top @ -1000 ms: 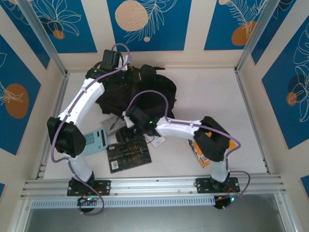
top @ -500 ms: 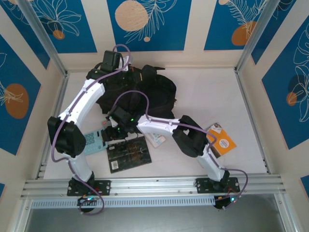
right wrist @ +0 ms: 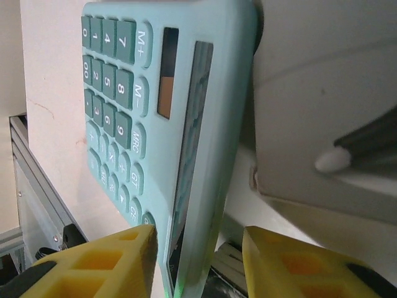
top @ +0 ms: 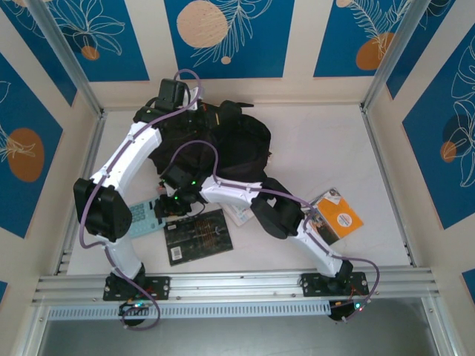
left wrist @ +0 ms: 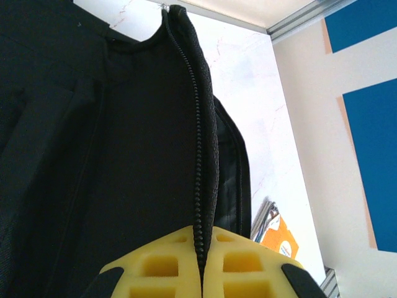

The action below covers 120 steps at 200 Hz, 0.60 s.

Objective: Pack books, pencil case, and school supplies into a backpack

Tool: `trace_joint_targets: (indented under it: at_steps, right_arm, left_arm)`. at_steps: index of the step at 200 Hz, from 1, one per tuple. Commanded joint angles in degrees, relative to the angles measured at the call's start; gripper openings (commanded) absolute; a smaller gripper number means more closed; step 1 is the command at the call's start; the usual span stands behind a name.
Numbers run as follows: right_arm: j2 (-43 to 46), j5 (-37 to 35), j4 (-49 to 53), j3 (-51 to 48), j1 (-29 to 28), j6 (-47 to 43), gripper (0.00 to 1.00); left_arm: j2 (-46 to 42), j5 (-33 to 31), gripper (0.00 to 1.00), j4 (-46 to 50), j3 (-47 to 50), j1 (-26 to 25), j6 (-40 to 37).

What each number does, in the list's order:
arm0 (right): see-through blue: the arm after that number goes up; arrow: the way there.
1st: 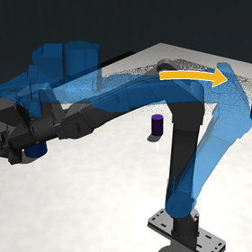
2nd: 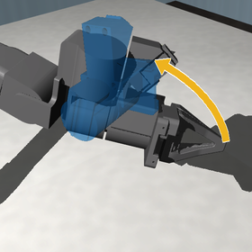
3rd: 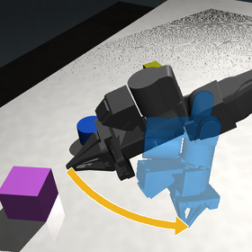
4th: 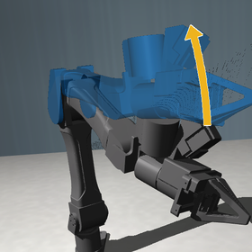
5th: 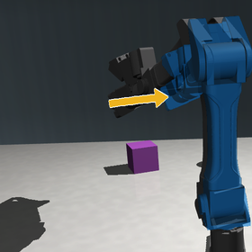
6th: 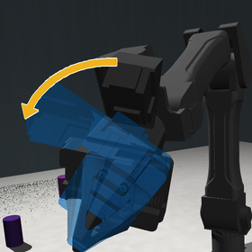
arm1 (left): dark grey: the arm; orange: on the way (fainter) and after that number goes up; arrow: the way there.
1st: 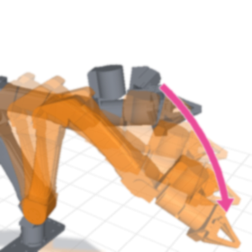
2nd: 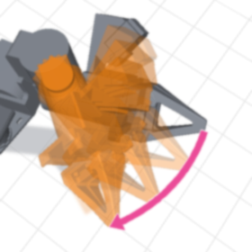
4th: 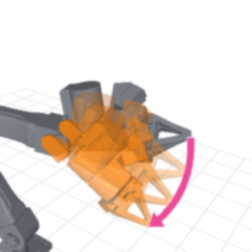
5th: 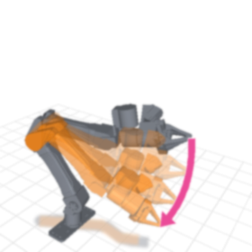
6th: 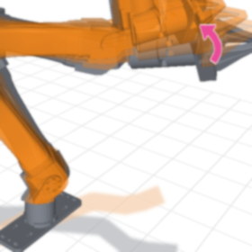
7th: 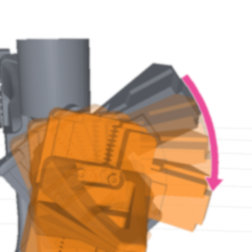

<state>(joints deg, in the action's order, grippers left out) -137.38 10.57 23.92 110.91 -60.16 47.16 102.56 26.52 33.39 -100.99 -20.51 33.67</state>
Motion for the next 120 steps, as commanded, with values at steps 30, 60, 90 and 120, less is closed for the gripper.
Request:
trace_joint_targets:
  at_steps: [30, 60, 90, 120]
  right_arm:
    - [-2.5, 3.1, 1.9, 2.3, 0.5, 1.0, 0.26]
    - [-0.6, 3.3, 2.4, 1.8, 0.2, 0.1, 0.08]
    - [4.1, 0.0, 2.6, -1.5, -0.1, -1.0, 0.05]
    - [10.7, -5.9, 2.5, -7.8, 0.4, -0.4, 0.01]
  left_arm:
    - [-2.5, 1.6, 0.00, -0.6, 0.3, 0.7, 0.5]
    - [-2.5, 1.2, 0.00, -0.3, 0.4, 0.8, 0.2]
    - [-2.6, 1.2, 0.00, -0.2, 0.4, 1.3, 0.2]
    - [-2.7, 0.7, 0.00, -0.1, 0.4, 1.7, -0.1]
